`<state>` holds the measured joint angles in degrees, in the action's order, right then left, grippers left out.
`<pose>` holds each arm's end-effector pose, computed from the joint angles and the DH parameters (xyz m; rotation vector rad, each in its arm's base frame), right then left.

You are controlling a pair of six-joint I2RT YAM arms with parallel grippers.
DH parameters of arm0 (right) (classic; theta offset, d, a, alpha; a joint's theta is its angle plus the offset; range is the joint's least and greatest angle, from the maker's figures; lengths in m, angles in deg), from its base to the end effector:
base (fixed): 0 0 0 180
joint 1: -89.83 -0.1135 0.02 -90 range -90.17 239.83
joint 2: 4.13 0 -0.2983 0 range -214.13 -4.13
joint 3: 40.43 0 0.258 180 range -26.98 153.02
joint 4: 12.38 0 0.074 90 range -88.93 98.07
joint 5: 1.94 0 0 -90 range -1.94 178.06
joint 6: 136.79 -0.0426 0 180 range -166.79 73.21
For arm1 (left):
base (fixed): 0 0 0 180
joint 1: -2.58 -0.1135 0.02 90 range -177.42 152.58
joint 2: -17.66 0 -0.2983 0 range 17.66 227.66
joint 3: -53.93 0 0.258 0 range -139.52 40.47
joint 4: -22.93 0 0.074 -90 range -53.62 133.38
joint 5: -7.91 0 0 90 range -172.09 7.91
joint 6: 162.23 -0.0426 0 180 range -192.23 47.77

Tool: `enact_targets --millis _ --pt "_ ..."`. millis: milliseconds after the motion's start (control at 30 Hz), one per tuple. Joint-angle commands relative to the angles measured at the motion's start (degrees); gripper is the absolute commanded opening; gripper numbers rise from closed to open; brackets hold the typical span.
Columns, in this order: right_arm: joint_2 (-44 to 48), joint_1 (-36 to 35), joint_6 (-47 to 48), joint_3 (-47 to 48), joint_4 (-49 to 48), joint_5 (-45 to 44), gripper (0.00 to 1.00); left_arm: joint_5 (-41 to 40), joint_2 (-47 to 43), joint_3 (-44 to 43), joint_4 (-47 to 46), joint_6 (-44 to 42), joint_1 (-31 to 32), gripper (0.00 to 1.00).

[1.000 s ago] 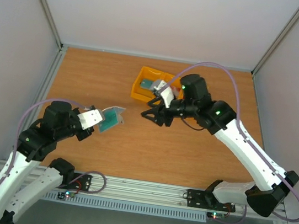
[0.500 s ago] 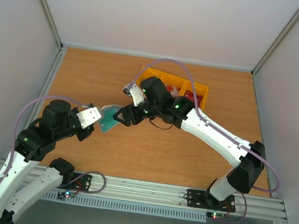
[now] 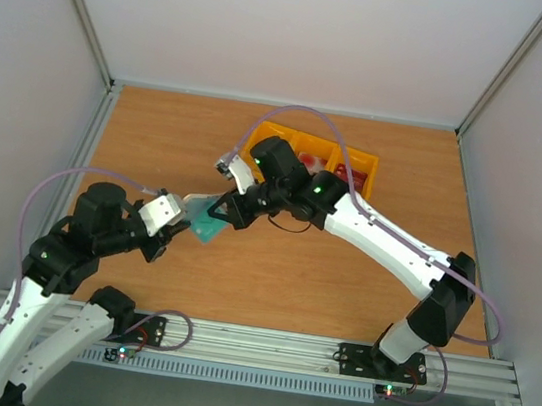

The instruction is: Take the credit cards out of the card holder

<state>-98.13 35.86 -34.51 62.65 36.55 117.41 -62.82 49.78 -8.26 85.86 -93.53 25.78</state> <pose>0.2072 0.3203 0.3806 -1.5086 1.7908 0.9558 0.0740 -0.0470 0.3394 0.9854 1.8904 -0.3795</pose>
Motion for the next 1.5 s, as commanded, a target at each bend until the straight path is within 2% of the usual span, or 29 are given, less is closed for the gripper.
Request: enact_targets --millis 0,33,133,200,333,433,567,633,800,933,1067,1167,1300,1467 --pt "4.46 2.80 11.76 -2.04 3.78 7.83 0.01 20.63 -2.43 -1.28 -4.65 7.87 0.00 0.02" --pt "5.53 3.46 13.85 -3.01 3.99 10.54 0.01 24.47 -2.81 -1.24 -5.08 8.90 -0.06 0.06" --pt "7.73 3.88 20.41 -4.75 5.13 18.14 0.01 32.99 -3.32 -0.20 -8.00 12.22 -0.08 0.08" --pt "8.24 3.92 23.74 -4.39 7.16 20.67 0.01 33.82 -3.26 0.43 -9.69 15.09 -0.05 0.01" --pt "10.47 5.21 31.25 -4.64 13.00 21.70 0.02 32.75 -2.75 0.16 -9.43 17.72 -0.41 0.00" --pt "12.49 6.87 34.74 -5.70 15.66 15.47 0.30 29.09 -1.47 0.13 -7.65 18.74 -0.44 0.00" --pt "17.81 7.65 40.53 -7.46 16.65 2.43 0.43 15.97 0.35 -0.28 -1.94 13.98 -0.44 0.00" --pt "20.71 7.66 44.64 -8.44 15.81 -3.65 0.44 14.63 1.28 -1.26 0.75 10.31 -0.39 0.00" --pt "23.80 6.56 56.47 -8.53 13.44 -4.60 0.45 14.05 3.25 -2.91 2.70 6.42 0.03 0.00" --pt "22.00 1.00 66.39 -7.85 11.20 -0.69 0.44 16.71 4.47 -3.96 4.64 4.22 0.64 0.00" --pt "17.40 -5.05 75.57 -6.13 11.33 3.42 0.44 16.03 6.85 -4.89 7.17 2.33 1.26 0.00" --pt "12.82 -6.62 77.21 -2.30 13.11 5.22 0.43 14.81 7.80 -5.85 8.22 1.16 1.90 0.00" --pt "8.84 -7.98 77.16 0.32 12.57 0.95 0.40 15.99 8.37 -7.21 8.51 -0.17 2.15 0.00" --pt "5.26 -8.16 77.14 1.56 11.87 -7.95 0.35 24.14 8.65 -9.12 10.97 -2.63 2.21 0.00"
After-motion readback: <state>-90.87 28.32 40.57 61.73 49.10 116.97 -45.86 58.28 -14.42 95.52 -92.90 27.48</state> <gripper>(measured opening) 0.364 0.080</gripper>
